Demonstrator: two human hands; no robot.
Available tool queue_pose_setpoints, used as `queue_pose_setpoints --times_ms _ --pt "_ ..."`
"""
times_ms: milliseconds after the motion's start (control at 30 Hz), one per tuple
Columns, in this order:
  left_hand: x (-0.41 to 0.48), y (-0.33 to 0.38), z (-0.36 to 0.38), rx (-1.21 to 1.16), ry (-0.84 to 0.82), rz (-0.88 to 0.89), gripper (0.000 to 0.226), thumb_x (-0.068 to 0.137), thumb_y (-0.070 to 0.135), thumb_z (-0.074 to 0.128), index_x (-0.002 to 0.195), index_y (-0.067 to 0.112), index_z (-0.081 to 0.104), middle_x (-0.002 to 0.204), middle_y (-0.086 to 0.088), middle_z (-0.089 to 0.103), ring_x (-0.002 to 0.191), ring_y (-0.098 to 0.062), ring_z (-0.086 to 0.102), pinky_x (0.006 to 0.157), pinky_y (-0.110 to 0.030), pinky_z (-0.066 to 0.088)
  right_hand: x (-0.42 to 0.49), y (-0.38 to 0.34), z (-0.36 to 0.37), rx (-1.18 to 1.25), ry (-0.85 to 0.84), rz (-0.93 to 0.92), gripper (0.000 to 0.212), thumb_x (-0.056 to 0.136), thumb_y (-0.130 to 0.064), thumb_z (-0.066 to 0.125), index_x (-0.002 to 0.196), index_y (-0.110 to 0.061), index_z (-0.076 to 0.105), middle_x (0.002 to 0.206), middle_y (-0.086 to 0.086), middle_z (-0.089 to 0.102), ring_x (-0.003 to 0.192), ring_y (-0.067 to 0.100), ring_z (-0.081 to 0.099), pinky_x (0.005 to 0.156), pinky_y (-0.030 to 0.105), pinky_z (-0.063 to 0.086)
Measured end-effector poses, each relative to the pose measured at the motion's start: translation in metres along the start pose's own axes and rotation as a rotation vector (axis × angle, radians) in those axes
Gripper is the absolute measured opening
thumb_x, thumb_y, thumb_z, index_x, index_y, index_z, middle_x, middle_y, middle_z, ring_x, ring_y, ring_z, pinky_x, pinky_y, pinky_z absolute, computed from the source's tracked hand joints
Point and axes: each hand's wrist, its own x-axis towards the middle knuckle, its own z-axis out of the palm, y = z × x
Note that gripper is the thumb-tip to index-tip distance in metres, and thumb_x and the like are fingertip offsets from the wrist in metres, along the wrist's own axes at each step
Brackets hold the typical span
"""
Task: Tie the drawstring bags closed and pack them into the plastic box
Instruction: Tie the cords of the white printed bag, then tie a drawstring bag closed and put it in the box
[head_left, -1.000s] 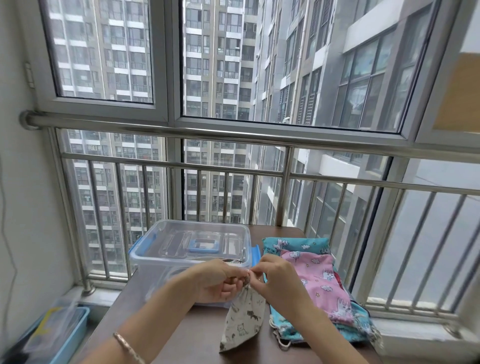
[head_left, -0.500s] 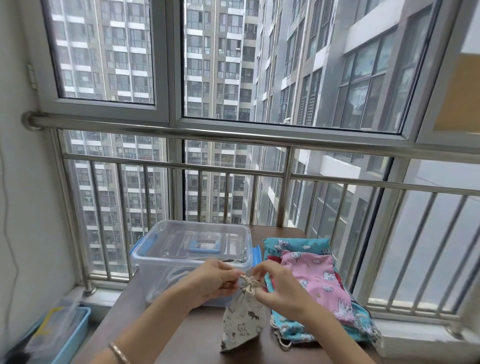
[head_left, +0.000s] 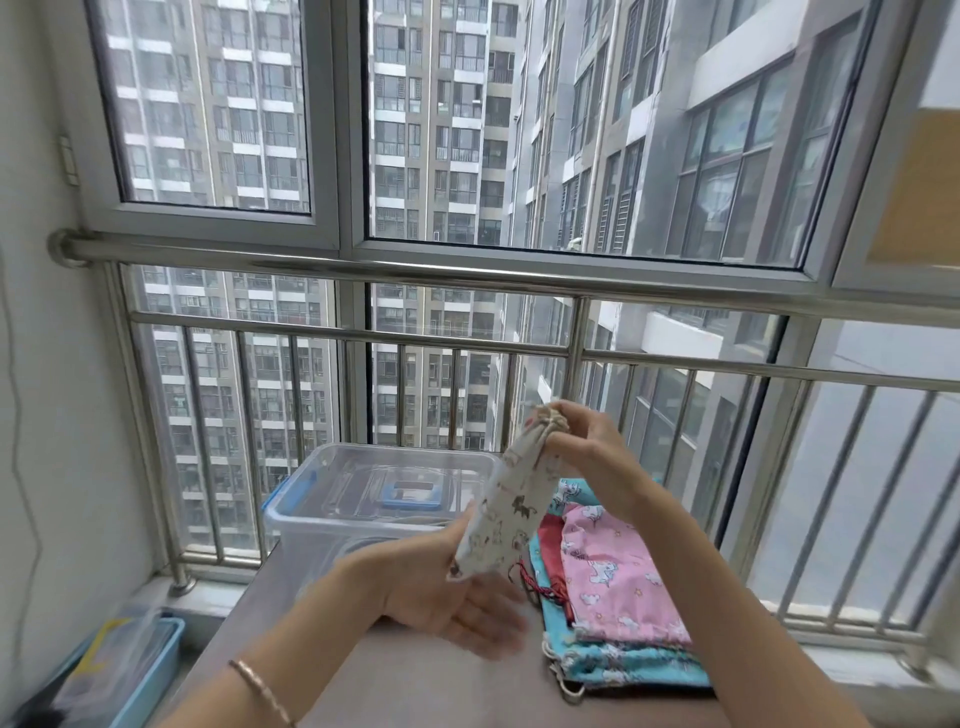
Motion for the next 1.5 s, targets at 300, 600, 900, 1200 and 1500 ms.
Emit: queue_pose_setpoints --times_ms 300,600,900,1200,1500 --pt "-0.022 0.055 -0.032 -0.097 0.358 0.474 0.028 0.092 0.013 0.056 0.118 0.002 0.055 0.108 -0.019 0.061 0.090 -0.025 0.064 0.070 -0.034 0.059 0.017 0.014 -0.022 -0.288 -0.021 0.007 0.028 0.079 0.012 0.065 0.092 -0.013 0.062 0.097 0.008 0.062 0.078 0.015 0.060 0.072 0.029 0.058" --pt "-0.022 0.068 -0.118 0.597 0.956 0.200 0.022 0.084 0.013 0.070 0.105 0.006 0.065 0.096 -0.010 0.068 0.079 -0.018 0.067 0.068 -0.031 0.060 0.079 0.064 0.051 -1.009 -0.238 0.015 0.021 0.085 0.000 0.059 0.099 -0.014 0.065 0.105 0.003 0.060 0.095 0.020 0.057 0.085 0.040 0.054" --pt "-0.002 0.053 -0.141 1.181 1.049 -0.322 0.045 0.094 0.032 0.057 0.128 0.003 0.056 0.132 -0.008 0.058 0.120 -0.022 0.057 0.096 -0.027 0.045 0.101 0.098 0.111 -1.385 -0.479 0.164 0.012 0.086 0.001 0.055 0.087 -0.003 0.066 0.089 0.013 0.066 0.083 0.032 0.057 0.070 0.032 0.043" --pt "0.021 0.056 -0.134 1.188 0.782 -0.286 0.051 0.100 0.036 0.042 0.142 0.009 0.041 0.145 -0.006 0.045 0.128 -0.022 0.049 0.105 -0.034 0.041 0.097 0.093 0.118 -1.375 -0.527 0.303 0.014 0.091 0.003 0.047 0.099 -0.001 0.058 0.116 0.018 0.063 0.086 0.030 0.052 0.073 0.035 0.046" --pt "0.073 0.105 -0.029 1.147 0.896 0.598 0.036 0.095 0.018 0.051 0.130 0.011 0.055 0.120 -0.006 0.063 0.095 -0.018 0.062 0.078 -0.028 0.055 0.080 0.030 0.007 -0.991 -0.056 0.165 0.035 0.092 0.001 0.047 0.114 -0.014 0.069 0.124 0.004 0.065 0.114 0.021 0.059 0.102 0.035 0.045"
